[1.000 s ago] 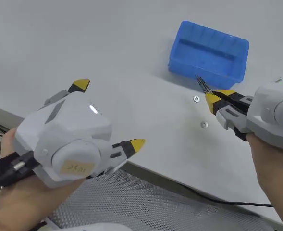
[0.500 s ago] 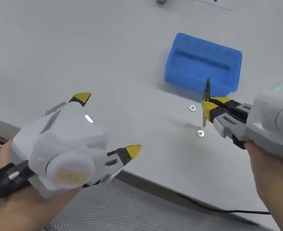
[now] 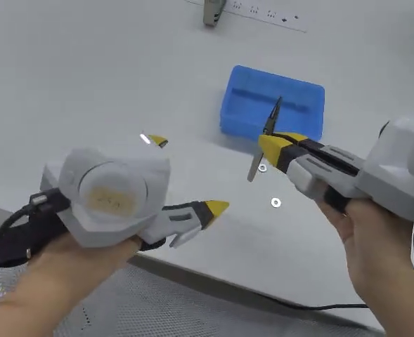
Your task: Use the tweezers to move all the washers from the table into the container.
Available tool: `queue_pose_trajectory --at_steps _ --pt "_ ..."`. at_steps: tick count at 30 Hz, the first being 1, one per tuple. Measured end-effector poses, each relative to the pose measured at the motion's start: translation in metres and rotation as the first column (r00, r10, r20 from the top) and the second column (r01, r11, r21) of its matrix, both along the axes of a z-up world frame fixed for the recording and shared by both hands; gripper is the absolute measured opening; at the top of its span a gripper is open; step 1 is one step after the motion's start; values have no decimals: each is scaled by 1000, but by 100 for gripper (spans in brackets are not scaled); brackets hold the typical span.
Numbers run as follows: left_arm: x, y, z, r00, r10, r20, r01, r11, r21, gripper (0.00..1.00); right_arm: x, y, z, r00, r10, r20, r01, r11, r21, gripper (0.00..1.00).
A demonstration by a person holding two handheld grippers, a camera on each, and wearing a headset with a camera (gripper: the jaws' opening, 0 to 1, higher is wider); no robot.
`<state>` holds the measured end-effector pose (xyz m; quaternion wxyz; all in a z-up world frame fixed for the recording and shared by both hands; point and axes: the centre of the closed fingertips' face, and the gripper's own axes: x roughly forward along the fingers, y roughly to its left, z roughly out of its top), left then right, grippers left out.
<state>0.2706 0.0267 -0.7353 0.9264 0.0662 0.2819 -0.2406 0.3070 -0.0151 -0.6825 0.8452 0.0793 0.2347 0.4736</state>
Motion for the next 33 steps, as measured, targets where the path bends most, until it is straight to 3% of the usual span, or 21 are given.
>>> queue_pose_trajectory --at_steps 3,5,7,11,14,16,24,28,33 --pt "5 -13 -4 999 -35 -26 34 999 -38 65 -7 5 8 1000 23 5 -24 1000 19 2" --pt "5 -23 -4 996 -72 -54 67 994 -81 62 -11 6 7 997 65 32 -64 998 -24 2" --pt "5 -30 -1 994 -103 -47 98 991 -89 56 -9 4 3 993 90 83 -81 992 -101 2" --pt "-5 -50 -3 979 -192 -75 181 975 -132 51 -11 8 8 989 120 86 -111 989 -98 2" --pt "-6 -59 -5 975 -215 -63 205 970 -127 57 -11 13 9 987 134 83 -126 988 -93 2" --pt "-8 -69 -5 966 -256 -49 248 960 -128 57 -12 16 9 986 146 82 -139 986 -94 2" --pt "-11 -91 4 951 -310 -11 306 942 -137 57 -12 19 0 985 161 64 -153 981 -116 2" --pt "-9 -97 12 945 -324 39 326 939 -110 59 -13 18 -5 983 173 52 -165 977 -134 2" --pt "-9 -97 15 948 -314 44 317 940 -124 60 -14 18 -6 981 190 49 -182 973 -144 2"
